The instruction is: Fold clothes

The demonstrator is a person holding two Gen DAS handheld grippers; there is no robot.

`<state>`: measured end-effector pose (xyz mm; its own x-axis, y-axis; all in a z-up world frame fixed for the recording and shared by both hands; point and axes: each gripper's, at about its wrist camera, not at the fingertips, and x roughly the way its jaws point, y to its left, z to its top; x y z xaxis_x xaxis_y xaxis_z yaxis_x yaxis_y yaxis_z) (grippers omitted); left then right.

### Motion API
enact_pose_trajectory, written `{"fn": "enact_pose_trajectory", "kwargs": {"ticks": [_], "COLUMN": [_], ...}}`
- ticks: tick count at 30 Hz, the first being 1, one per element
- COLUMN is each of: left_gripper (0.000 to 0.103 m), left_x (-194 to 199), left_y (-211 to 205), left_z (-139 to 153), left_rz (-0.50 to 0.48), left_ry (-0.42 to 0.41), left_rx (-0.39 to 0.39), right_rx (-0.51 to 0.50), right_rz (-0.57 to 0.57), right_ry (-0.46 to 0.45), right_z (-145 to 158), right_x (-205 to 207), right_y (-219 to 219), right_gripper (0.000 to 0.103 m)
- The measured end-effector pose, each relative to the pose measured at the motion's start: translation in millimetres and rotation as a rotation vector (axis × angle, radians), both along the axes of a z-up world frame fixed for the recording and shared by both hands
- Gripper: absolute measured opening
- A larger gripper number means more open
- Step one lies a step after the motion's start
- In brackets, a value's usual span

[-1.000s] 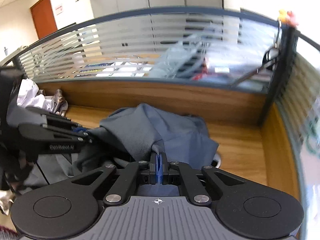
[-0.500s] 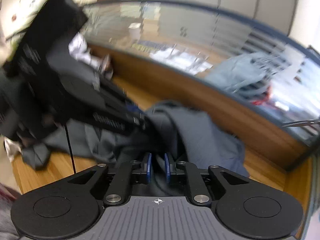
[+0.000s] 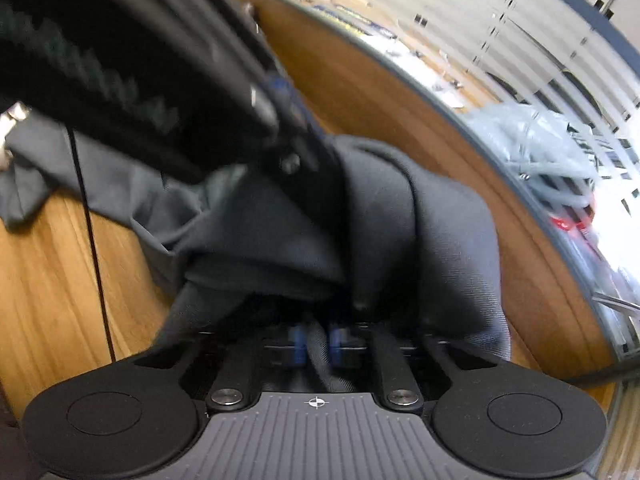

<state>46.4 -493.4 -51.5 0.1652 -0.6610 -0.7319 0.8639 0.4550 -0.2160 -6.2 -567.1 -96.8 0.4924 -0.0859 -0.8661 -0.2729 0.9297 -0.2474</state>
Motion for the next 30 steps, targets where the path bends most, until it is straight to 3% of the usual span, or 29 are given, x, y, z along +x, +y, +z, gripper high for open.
{"fn": "enact_pose_trajectory", "kwargs": {"ticks": [5, 13, 21, 23, 25, 30], "left_gripper": [0.003, 0.003, 0.003, 0.003, 0.005, 0.008], "left_x": [8, 22, 23, 22, 22, 12], "left_y": [9, 11, 8, 16, 26, 49], "left_z": [3, 33, 33, 34, 36, 52], "left_rz": [0.034, 0.058, 0.081, 0.090, 0.096, 0.070], "left_ry": [0.008, -0.032, -0.049, -0.028, 0.013, 0.010], "left_rx": [0.003, -0.013, -0.002, -0.021, -0.043, -0.056], "right_rx": [0.056, 0.275, 0.479, 0.508, 0.474, 0.447], "right_rz": [-0.054, -0.229, -0.293, -0.288, -0.278, -0.283], "right_ry": [-0.066, -0.311, -0.557, -0.569, -0.552, -0.479], "right_z": [18, 117, 197, 202, 197, 178], "right_x": [-13, -60, -81, -81, -77, -84], "right_y": [-8, -37, -58, -60, -59, -44], "right_gripper": [0.004, 0.003, 0.003, 0.003, 0.003, 0.003]}}
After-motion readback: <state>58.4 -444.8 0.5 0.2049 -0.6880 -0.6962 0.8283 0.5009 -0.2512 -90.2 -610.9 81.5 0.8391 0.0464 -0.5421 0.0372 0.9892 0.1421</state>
